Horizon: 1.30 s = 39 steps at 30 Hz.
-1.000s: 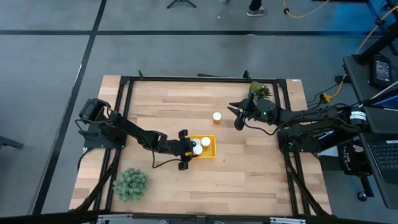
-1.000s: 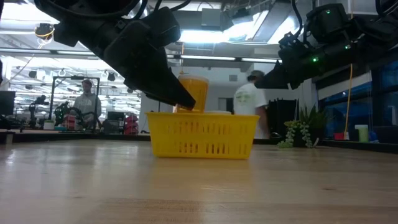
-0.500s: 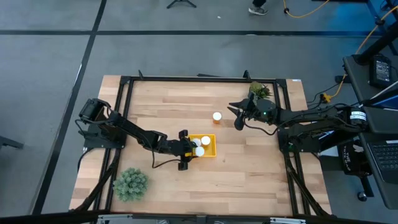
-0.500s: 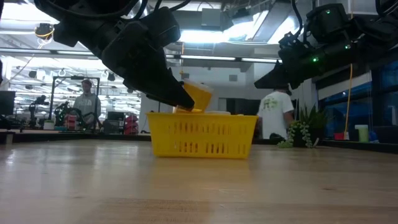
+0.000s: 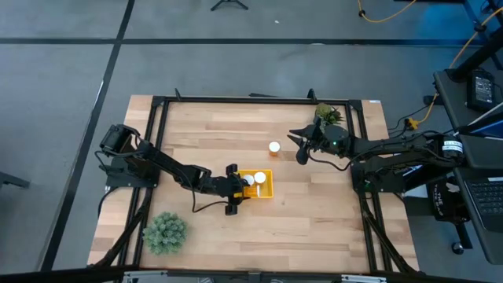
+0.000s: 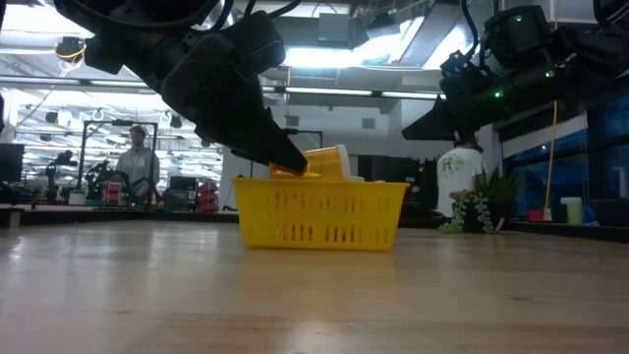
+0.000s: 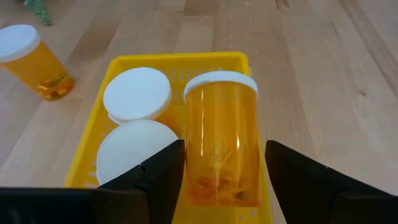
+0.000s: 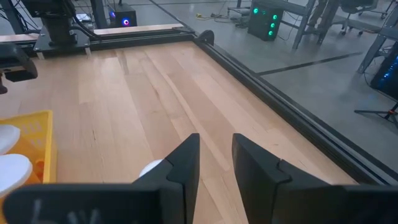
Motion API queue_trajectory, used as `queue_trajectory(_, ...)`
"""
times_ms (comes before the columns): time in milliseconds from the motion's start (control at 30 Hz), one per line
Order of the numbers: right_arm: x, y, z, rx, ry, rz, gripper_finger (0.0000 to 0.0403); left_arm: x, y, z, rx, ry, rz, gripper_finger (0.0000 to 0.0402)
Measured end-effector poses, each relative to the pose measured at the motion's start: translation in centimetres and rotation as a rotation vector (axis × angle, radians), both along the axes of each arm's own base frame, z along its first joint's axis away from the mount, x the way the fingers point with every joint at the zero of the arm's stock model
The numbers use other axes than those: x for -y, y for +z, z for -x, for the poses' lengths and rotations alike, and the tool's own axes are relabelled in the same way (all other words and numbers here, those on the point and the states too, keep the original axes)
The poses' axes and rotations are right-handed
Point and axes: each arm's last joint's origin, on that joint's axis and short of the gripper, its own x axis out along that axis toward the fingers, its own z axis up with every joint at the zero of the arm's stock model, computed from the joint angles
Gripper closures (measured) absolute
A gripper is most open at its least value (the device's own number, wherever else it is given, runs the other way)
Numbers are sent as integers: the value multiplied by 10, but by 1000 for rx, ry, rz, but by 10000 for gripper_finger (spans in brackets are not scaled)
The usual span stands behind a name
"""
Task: Pick and place pill bottles into a basket
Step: Put the orange pill bottle into the yellow bin
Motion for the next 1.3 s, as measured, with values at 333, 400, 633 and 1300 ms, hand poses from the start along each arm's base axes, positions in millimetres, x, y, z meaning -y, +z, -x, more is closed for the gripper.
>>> queue_trajectory(333,0,0,0,0,0,0,304,0,0,0,-1,-1,1,227)
queue_trajectory(400,0,0,0,0,0,0,304,0,0,0,-2,-4,3,229)
queue_trajectory(633,0,0,0,0,0,0,304,0,0,0,-2,-8,-6,217)
queue_trajectory(1300,0,0,0,0,0,0,304,0,0,0,-2,-16,-12,196)
